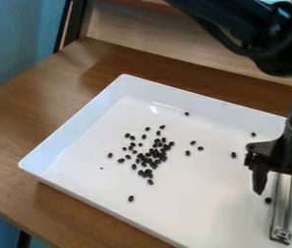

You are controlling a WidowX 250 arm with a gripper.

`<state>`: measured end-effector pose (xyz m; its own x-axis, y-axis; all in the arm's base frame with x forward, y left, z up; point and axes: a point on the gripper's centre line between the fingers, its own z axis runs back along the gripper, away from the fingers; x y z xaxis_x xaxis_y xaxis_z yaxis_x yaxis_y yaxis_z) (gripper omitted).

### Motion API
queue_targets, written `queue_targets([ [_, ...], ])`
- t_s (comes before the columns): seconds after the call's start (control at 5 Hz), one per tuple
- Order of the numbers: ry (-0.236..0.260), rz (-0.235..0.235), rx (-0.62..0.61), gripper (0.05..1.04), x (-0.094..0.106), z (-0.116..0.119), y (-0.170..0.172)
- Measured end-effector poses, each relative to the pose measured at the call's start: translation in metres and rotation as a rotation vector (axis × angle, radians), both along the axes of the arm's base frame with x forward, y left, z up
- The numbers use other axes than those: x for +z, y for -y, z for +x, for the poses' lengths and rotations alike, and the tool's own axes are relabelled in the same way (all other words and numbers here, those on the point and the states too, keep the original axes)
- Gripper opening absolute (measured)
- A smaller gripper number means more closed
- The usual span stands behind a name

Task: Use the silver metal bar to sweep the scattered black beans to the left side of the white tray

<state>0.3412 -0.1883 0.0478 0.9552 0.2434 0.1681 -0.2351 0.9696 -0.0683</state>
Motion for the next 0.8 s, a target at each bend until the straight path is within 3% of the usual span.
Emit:
queue_targets([
  [0.2,-0.025,0.006,0.008,0.854,-0.008,0.001,0.0],
  [0.4,-0.027,0.003,0.017,0.547,-0.007,0.002,-0.004],
  [0.6,-0.039,0.0,0.02,0.387,-0.01,0.003,-0.011],
  [0.8,-0.052,0.007,0.026,0.387,-0.01,0.004,-0.028],
])
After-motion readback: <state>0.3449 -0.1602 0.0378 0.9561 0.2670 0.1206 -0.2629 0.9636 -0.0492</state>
